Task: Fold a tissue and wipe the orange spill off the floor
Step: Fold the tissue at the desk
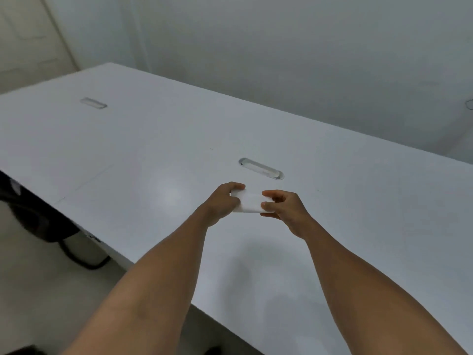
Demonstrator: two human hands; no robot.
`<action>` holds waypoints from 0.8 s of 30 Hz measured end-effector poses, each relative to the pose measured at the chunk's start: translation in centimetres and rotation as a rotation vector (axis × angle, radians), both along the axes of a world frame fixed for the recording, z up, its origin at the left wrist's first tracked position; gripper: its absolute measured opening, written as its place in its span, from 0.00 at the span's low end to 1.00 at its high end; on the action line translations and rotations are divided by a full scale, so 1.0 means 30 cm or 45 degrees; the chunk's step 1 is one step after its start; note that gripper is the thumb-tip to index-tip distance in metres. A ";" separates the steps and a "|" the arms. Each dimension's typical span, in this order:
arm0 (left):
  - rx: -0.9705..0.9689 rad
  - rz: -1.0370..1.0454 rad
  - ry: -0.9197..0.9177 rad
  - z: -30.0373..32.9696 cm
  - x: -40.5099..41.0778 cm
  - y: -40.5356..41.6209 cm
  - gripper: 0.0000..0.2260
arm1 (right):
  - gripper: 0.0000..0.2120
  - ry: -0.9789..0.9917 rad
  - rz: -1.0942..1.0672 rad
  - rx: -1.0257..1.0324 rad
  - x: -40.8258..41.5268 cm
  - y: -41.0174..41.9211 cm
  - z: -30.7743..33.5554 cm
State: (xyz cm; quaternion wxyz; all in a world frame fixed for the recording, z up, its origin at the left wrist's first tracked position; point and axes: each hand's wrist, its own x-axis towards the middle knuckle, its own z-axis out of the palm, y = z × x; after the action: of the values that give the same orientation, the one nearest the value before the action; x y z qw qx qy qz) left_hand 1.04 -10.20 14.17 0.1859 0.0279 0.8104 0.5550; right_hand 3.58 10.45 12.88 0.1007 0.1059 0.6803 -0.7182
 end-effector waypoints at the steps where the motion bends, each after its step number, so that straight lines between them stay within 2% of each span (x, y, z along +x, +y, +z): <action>1: 0.003 0.062 -0.012 0.003 0.032 -0.026 0.26 | 0.19 0.000 0.056 0.003 0.002 -0.031 -0.001; 10: 0.014 0.586 0.006 -0.050 0.422 -0.373 0.15 | 0.18 -0.021 0.560 0.004 0.125 -0.397 -0.061; 17: 0.068 0.931 -0.014 -0.106 0.765 -0.641 0.14 | 0.18 -0.039 0.950 -0.011 0.301 -0.743 -0.096; 24: 0.039 1.173 -0.015 -0.158 1.046 -0.948 0.13 | 0.18 -0.071 1.210 0.068 0.480 -1.127 -0.130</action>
State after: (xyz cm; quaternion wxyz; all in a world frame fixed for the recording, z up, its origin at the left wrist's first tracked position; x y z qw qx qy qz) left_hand 32.42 -38.64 9.44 -0.0760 -0.3357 0.7289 0.5918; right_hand 17.97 -23.35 8.98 0.4335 -0.1953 0.6686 -0.5718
